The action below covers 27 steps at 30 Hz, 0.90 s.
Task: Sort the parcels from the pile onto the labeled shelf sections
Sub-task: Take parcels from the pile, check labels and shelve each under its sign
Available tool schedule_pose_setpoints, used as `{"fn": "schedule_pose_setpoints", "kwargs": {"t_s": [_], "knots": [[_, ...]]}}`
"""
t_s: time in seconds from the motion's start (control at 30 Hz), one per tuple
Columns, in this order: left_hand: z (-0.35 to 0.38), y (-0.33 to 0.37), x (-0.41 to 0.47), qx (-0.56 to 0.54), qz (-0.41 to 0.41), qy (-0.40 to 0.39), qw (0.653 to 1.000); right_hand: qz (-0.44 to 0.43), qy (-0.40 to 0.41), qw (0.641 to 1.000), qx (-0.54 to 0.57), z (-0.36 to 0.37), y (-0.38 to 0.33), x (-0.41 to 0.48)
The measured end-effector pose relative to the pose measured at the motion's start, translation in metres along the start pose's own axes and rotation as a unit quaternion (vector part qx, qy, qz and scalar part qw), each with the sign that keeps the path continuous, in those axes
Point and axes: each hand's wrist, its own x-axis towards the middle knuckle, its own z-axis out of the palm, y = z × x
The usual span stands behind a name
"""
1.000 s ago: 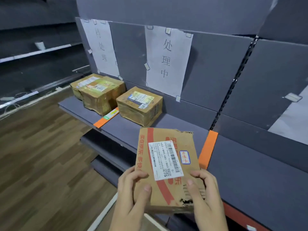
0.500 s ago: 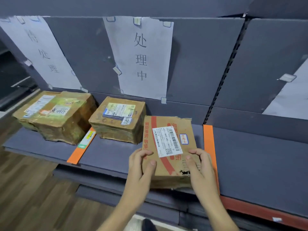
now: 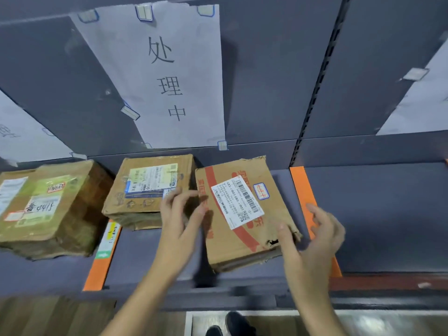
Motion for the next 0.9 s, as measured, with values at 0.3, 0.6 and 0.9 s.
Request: {"fn": "schedule_pose_setpoints", "kwargs": {"t_s": [0.3, 0.6, 0.9], "knots": [[0.007, -0.020, 0.103, 0.130, 0.060, -0.174, 0.974, 0.031, -0.089, 0.989, -0.112, 0.042, 0.000, -0.086], [0.016, -0.035, 0.088, 0.078, 0.039, -0.086, 0.992, 0.111, -0.073, 0.985, -0.113, 0.046, -0.007, -0.033], [0.007, -0.031, 0.058, 0.086, 0.039, -0.093, 0.991, 0.086, -0.037, 0.992, -0.088, 0.039, 0.003, 0.046]]}}
